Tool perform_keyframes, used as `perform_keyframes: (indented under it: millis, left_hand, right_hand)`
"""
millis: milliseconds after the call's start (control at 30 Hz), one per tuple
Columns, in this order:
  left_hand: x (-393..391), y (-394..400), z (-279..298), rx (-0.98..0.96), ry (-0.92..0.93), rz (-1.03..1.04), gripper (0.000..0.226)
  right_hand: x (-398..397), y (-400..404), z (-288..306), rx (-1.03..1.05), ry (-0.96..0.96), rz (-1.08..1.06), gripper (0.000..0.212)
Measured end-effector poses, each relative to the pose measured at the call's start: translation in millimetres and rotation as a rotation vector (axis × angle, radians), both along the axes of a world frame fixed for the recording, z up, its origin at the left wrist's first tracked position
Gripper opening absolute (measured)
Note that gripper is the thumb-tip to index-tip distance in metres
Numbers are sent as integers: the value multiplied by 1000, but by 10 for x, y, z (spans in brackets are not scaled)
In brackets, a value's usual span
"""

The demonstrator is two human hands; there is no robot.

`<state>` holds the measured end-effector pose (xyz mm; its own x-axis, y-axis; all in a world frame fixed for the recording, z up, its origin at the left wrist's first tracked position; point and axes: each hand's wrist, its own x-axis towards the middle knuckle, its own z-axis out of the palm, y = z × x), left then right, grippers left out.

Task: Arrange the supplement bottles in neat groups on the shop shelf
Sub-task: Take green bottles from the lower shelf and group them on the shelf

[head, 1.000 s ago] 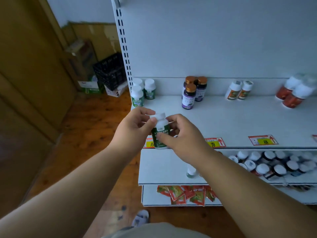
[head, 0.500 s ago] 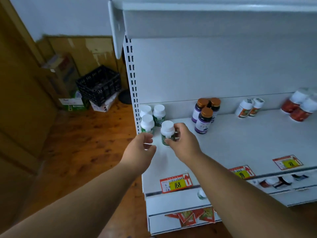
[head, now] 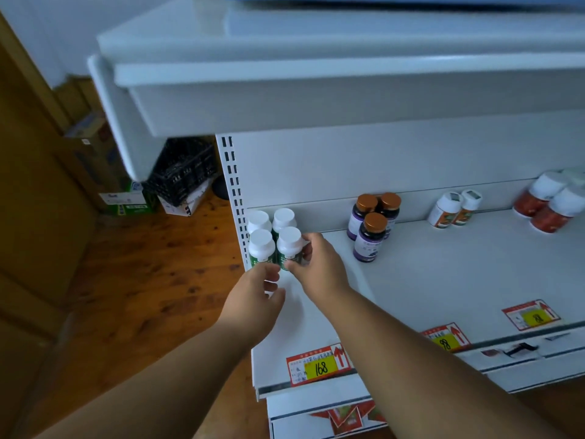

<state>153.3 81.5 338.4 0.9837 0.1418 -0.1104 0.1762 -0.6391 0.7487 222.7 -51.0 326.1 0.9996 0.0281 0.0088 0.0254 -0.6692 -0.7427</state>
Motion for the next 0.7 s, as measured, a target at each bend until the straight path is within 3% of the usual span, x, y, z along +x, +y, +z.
perform_keyframes:
  millis: [133, 500, 700]
  left_hand:
    - [-80, -126, 51, 19, -25, 26, 32]
    - [-1047, -1166, 115, 68, -121, -18, 37]
    - [-1559, -1828, -396, 78, -51, -133, 37]
  right_hand:
    - [-203, -190, 116, -6, 7, 13, 61]
    - [-1493, -1519, 312, 13, -136, 168, 40]
    - [-2062, -2215, -205, 4, -64, 138, 34]
